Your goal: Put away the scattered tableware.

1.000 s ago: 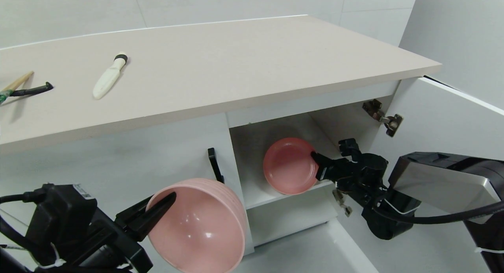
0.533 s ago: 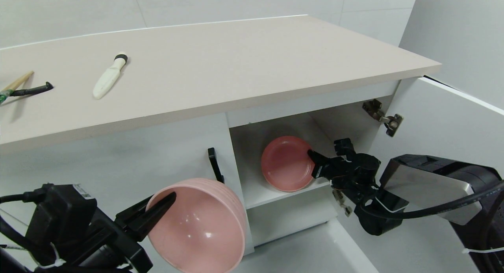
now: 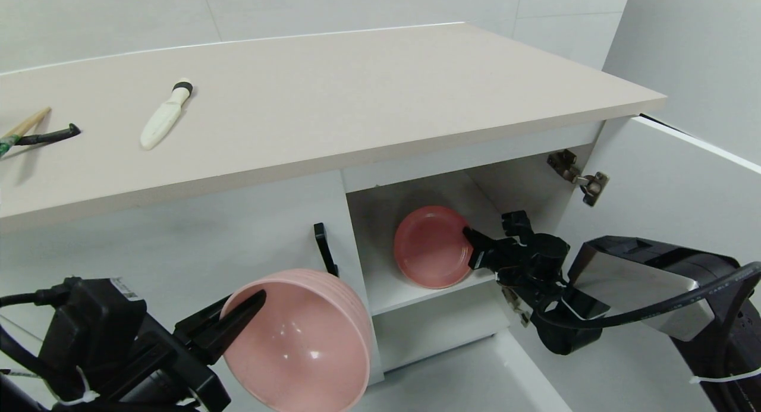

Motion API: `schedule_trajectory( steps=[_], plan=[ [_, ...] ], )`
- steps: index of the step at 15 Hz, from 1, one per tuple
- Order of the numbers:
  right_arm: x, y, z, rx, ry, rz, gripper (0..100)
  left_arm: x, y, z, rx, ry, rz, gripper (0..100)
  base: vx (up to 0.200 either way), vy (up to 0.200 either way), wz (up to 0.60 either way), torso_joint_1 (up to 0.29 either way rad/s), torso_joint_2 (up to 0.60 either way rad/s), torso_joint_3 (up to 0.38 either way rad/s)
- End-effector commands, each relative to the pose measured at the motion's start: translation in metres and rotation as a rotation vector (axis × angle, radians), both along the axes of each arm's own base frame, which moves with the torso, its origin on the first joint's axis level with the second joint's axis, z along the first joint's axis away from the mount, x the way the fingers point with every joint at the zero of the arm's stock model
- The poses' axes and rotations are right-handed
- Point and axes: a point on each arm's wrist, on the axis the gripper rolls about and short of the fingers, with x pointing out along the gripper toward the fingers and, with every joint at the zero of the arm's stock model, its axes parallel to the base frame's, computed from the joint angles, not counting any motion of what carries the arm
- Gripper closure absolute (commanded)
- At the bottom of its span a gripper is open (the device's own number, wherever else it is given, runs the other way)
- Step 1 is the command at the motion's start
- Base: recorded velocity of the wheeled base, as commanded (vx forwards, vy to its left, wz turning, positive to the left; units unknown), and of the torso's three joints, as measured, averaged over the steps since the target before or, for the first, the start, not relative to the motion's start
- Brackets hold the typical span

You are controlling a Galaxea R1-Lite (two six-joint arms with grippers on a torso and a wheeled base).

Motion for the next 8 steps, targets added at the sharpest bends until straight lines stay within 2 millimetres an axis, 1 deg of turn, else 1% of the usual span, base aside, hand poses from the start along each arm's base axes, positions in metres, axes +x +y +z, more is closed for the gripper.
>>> schedule_trajectory(
  steps=[1, 2, 3, 4, 6, 7, 8],
  plan=[
    [0.002, 0.001, -0.004, -0.001, 0.001, -0.005, 100, 0.0, 0.0, 0.0, 0.0, 0.0, 0.001, 100, 0.0, 0.0, 0.0, 0.0, 0.0, 0.0],
    [0.002, 0.001, -0.006, -0.003, 0.005, -0.005, 100, 0.0, 0.0, 0.0, 0.001, 0.002, 0.001, 100, 0.0, 0.0, 0.0, 0.0, 0.0, 0.0],
    [0.002, 0.001, -0.006, -0.003, 0.003, -0.005, 0, 0.0, 0.0, 0.0, 0.0, 0.0, 0.001, 100, 0.0, 0.0, 0.0, 0.0, 0.0, 0.0],
    [0.002, 0.001, -0.006, -0.003, 0.003, -0.005, 0, 0.0, 0.0, 0.0, 0.0, 0.0, 0.001, 100, 0.0, 0.0, 0.0, 0.0, 0.0, 0.0],
    [0.002, 0.001, 0.002, 0.001, -0.016, -0.006, 0, 0.0, 0.0, 0.0, 0.0, -0.001, 0.003, 100, 0.0, 0.0, 0.0, 0.0, 0.0, 0.0],
    [0.002, 0.001, 0.007, 0.002, -0.031, -0.006, 0, 0.0, 0.0, 0.0, -0.001, 0.001, 0.001, 100, 0.0, 0.0, 0.0, 0.0, 0.0, 0.0],
    [0.001, 0.0, 0.02, -0.012, -0.068, -0.012, 0, 0.0, 0.0, 0.0, 0.0, 0.0, 0.001, 100, 0.0, 0.0, 0.0, 0.0, 0.0, 0.0]
  ],
)
